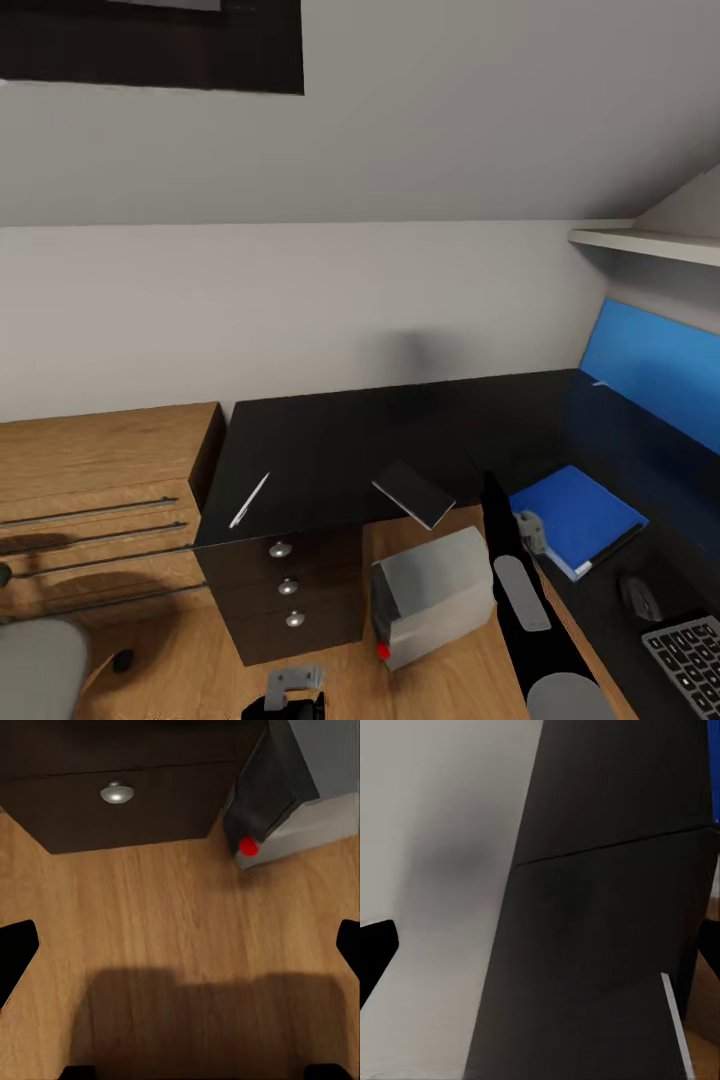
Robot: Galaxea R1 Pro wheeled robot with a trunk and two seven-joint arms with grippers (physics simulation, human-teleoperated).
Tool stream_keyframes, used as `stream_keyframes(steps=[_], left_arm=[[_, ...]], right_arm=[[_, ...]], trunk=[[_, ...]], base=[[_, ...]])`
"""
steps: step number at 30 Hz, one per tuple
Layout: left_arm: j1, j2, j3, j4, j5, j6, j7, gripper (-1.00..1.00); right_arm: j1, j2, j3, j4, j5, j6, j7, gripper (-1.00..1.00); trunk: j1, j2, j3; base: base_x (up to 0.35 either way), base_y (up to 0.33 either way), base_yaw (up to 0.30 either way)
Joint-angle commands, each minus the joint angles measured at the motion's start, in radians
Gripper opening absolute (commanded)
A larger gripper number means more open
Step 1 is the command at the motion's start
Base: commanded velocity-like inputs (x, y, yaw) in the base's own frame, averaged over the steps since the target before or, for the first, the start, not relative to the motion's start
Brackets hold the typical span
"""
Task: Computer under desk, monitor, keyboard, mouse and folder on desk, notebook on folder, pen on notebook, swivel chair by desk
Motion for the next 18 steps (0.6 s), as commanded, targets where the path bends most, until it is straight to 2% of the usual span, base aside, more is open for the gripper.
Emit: stream_keyframes(steps=[1,5,6,8,10,14,18], left_arm=[[0.000,0.001,0.001,0.001,0.011,-0.023,0.008,1.00],[0.000,0.001,0.014,0.008,0.011,-0.113,0.005,1.00],[0.000,0.001,0.021,0.012,0.011,-0.165,0.003,1.00],[0.000,0.001,0.023,0.013,0.011,-0.174,0.002,1.00],[0.000,0.001,0.025,0.014,0.012,-0.183,0.002,1.00],[0.000,0.001,0.027,0.018,0.012,-0.188,0.003,1.00],[0.000,0.001,0.026,0.033,0.012,-0.189,0.004,1.00]], right_arm=[[0.001,0.001,0.003,0.001,-0.011,-0.001,0.006,1.00],[0.005,0.002,0.015,0.004,-0.012,0.003,0.005,1.00],[0.011,0.003,0.020,0.006,-0.013,0.037,0.005,1.00],[0.015,0.003,0.021,0.007,-0.013,0.066,0.006,1.00],[0.019,0.002,0.022,0.007,-0.014,0.147,0.007,1.00],[0.022,0.002,0.021,0.005,-0.014,0.259,0.011,1.00],[0.027,0.001,0.021,0.005,-0.014,0.277,0.030,1.00]], trunk=[[0.000,-0.001,-0.001],[0.000,-0.001,-0.001],[0.000,-0.001,-0.001],[0.000,-0.001,-0.001],[0.008,-0.015,-0.007],[0.023,-0.043,-0.020],[0.038,-0.071,-0.032]], base=[[0.000,0.000,0.241],[0.000,0.000,0.243],[0.000,0.000,0.100],[0.000,0.000,0.072],[0.000,0.000,0.034],[0.000,0.000,0.013],[0.000,0.000,0.002]])
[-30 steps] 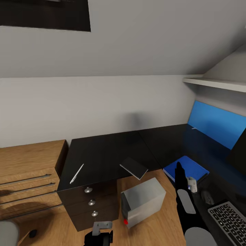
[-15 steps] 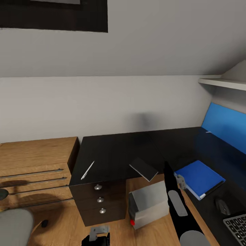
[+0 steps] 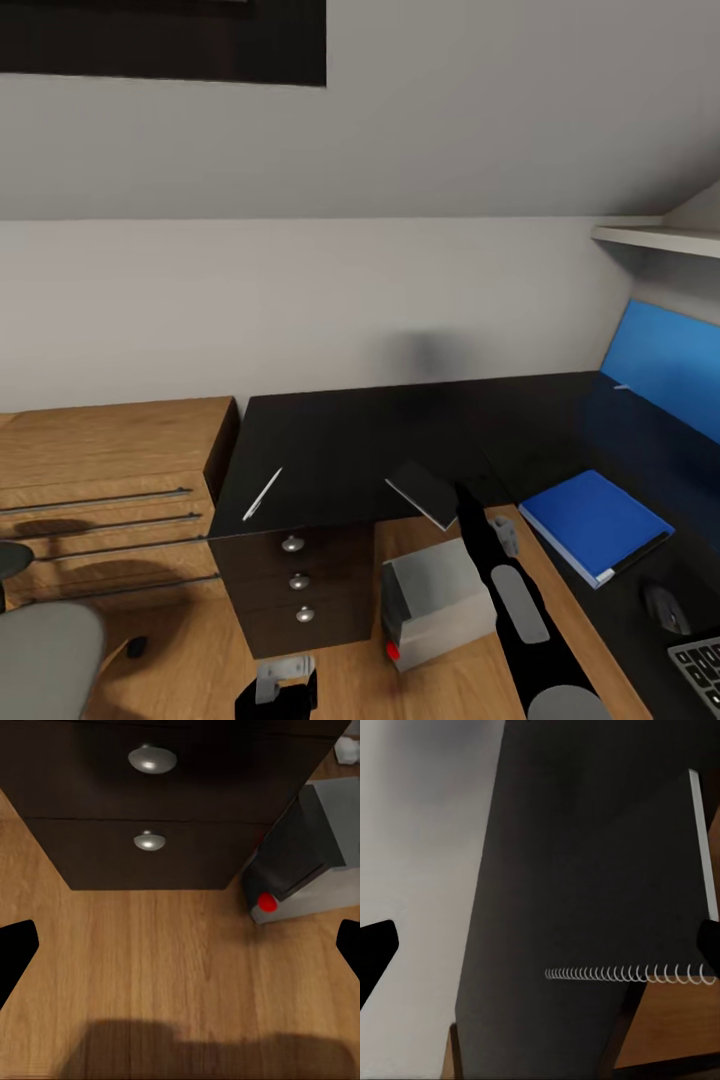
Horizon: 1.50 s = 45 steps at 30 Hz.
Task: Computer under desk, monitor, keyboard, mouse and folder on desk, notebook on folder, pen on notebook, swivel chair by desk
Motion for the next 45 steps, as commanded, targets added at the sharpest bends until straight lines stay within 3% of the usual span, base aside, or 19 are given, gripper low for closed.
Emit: stream_keyframes(steps=[1,33,45], left_arm=[[0.000,0.001,-0.003,0.000,0.009,0.004,0.007,1.00],[0.000,-0.001,-0.003,0.015,0.009,0.002,0.008,1.00],[0.000,-0.001,-0.002,0.016,0.009,0.002,0.008,1.00]], right_arm=[[0.000,0.001,-0.005,-0.001,-0.009,0.009,0.009,1.00],[0.004,-0.005,-0.011,0.003,-0.009,0.018,0.022,1.00],[0.004,-0.004,-0.012,0.056,-0.010,0.018,0.023,1.00]], trunk=[[0.004,-0.008,-0.004],[0.127,-0.232,-0.104],[0.173,-0.316,-0.142]], base=[[0.000,0.000,0.001],[0.000,0.000,0.000],[0.000,0.000,0.000]])
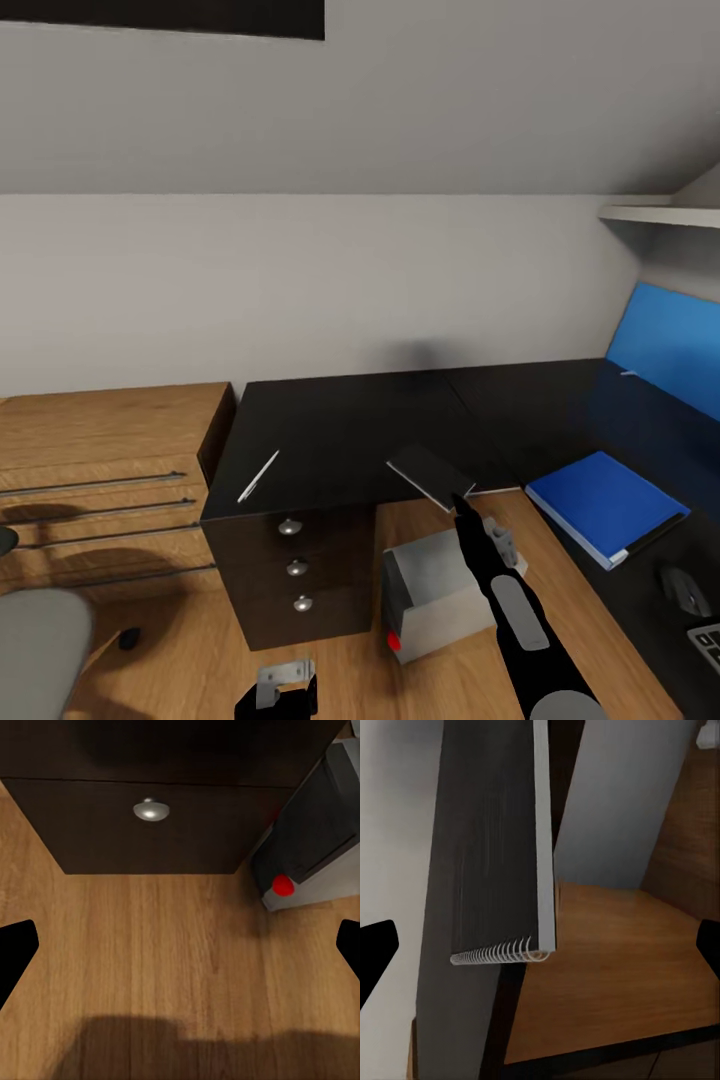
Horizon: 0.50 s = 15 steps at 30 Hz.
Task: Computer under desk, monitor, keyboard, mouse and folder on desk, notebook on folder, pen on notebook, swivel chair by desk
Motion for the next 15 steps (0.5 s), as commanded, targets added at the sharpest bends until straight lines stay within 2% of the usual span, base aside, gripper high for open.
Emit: stream_keyframes(steps=[1,7,15], left_arm=[[0.000,0.000,-0.002,-0.002,0.009,0.004,0.007,1.00],[0.000,0.001,-0.001,-0.003,0.009,0.003,0.006,1.00],[0.000,0.002,-0.001,-0.004,0.008,0.000,0.004,1.00]], right_arm=[[-0.001,0.001,-0.005,0.001,-0.009,0.008,0.005,1.00],[-0.001,0.001,-0.005,0.005,-0.009,0.007,0.005,1.00],[-0.001,0.001,-0.006,0.006,-0.009,0.007,0.005,1.00]], trunk=[[0.004,-0.008,-0.004],[0.027,-0.050,-0.023],[0.027,-0.050,-0.023]], base=[[0.000,0.000,0.000],[0.000,0.000,0.000],[0.000,0.000,0.000]])
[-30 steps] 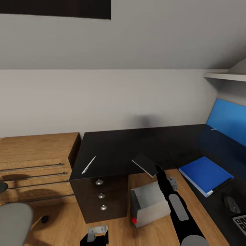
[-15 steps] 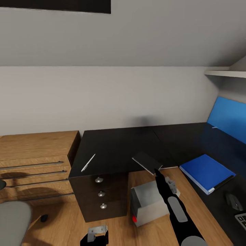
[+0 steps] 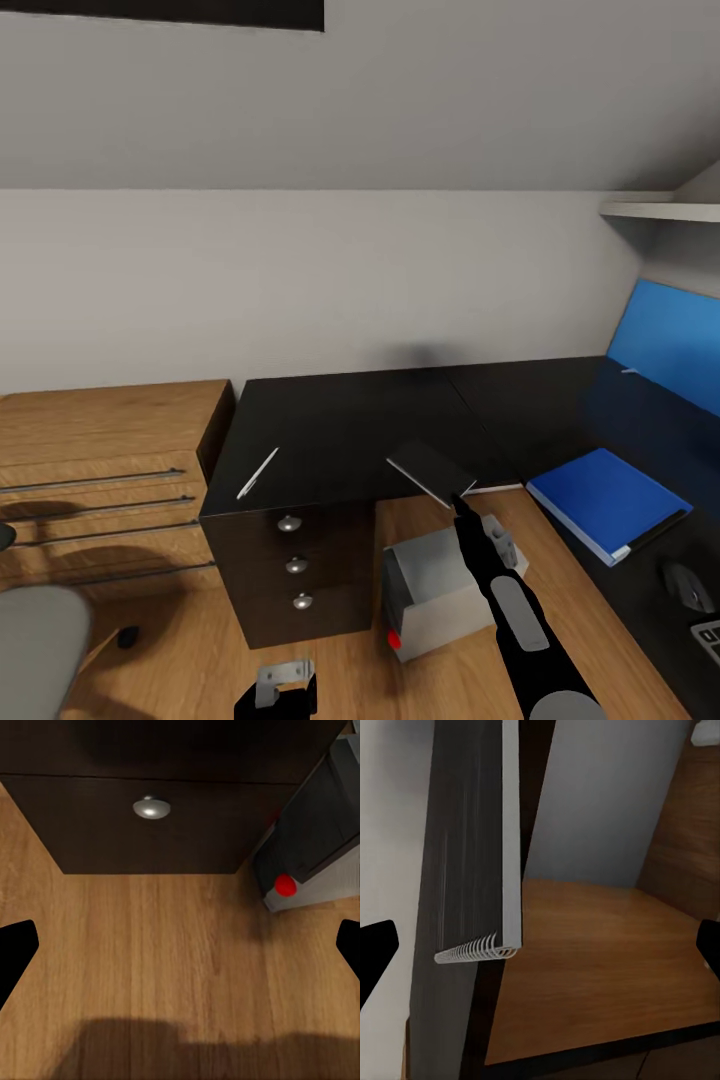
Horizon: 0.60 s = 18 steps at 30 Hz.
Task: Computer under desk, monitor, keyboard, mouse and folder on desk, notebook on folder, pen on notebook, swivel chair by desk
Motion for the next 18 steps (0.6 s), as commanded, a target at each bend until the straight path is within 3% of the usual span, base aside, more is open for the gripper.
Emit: stream_keyframes(steps=[1,18], left_arm=[[0.000,0.001,-0.002,-0.002,0.010,0.004,0.006,1.00],[0.000,0.027,-0.002,-0.002,0.010,0.004,0.005,1.00]], right_arm=[[-0.001,0.001,-0.005,-0.001,-0.009,0.008,0.005,1.00],[-0.001,0.003,-0.003,0.000,-0.009,0.008,0.004,1.00]], trunk=[[0.000,0.000,-0.001],[0.000,0.000,-0.001]], base=[[0.000,0.000,0.000],[0.089,0.000,0.000]])
